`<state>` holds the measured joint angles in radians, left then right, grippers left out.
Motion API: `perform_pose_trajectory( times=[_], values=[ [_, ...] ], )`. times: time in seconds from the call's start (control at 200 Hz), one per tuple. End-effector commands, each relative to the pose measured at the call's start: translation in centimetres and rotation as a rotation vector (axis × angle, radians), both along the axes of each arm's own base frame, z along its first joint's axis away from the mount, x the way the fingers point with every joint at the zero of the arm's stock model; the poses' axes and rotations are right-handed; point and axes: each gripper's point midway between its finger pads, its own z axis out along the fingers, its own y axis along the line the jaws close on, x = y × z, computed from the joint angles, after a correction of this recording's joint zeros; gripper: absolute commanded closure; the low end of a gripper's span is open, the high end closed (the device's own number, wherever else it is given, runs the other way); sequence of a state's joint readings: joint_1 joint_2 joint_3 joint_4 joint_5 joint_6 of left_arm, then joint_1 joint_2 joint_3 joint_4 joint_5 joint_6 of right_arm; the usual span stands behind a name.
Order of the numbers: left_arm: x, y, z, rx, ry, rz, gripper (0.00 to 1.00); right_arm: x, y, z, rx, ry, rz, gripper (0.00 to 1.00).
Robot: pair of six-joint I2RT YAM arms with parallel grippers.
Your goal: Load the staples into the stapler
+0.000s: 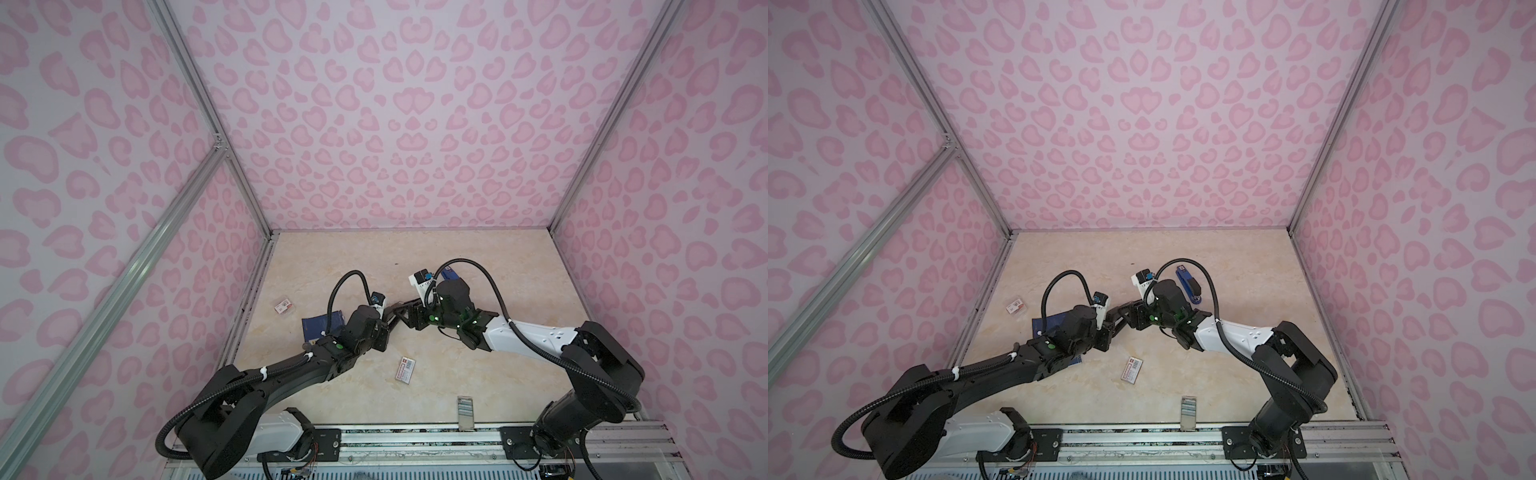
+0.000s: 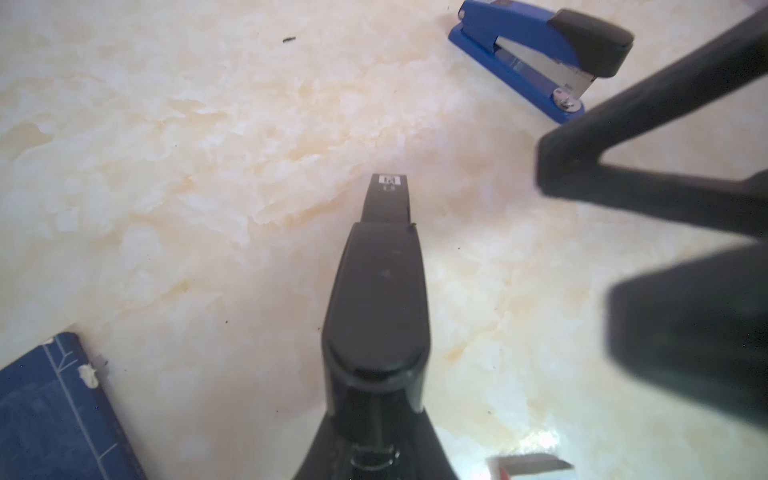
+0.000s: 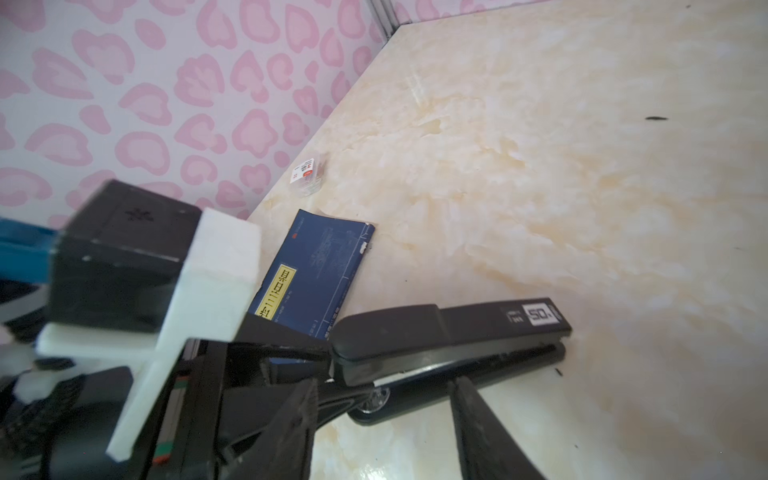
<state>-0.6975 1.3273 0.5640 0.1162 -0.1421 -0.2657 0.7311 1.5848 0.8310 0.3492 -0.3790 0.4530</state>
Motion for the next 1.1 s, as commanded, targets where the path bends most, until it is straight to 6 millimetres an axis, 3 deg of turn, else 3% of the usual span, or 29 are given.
perform_pose_trajectory(
  times=[0.0,0.255,0.375,0.555,0.7,0.835,0.995,1.095],
  values=[
    [1.3,-0.1,-0.3,0.003,-0.03,0.039,0.93,0.4,-2.0,-0.7,-0.001,0.005,-0.064,0.47],
    [2.5,-0.6,-2.4,0.059,-0.013,0.059,0.89,0.0,-6.1,-2.9,-0.011,0.043,-0.168,0.47],
    [2.1,-0.8,-3.6,0.072,0.023,0.05,0.84,-0.2,-6.9,-3.3,-0.01,0.05,-0.189,0.47],
    [0.4,-0.5,-4.1,0.061,0.068,0.052,0.68,-0.3,-7.2,-3.2,-0.003,0.046,-0.192,0.47],
    [-1.1,0.6,-3.4,0.049,0.084,0.071,0.65,-0.3,-7.3,-3.2,0.002,0.044,-0.189,0.47],
    [-2.1,1.7,-1.8,0.038,0.095,0.1,0.55,-0.4,-7.2,-3.1,0.012,0.045,-0.185,0.47],
    [-1.7,1.8,1.5,0.053,0.114,0.129,0.36,-0.9,-7.2,-2.9,0.007,0.058,-0.166,0.47],
    [-0.9,1.3,2.4,0.087,0.183,0.117,0.34,-1.4,-7.1,-2.9,-0.001,0.065,-0.145,0.46]
  ],
)
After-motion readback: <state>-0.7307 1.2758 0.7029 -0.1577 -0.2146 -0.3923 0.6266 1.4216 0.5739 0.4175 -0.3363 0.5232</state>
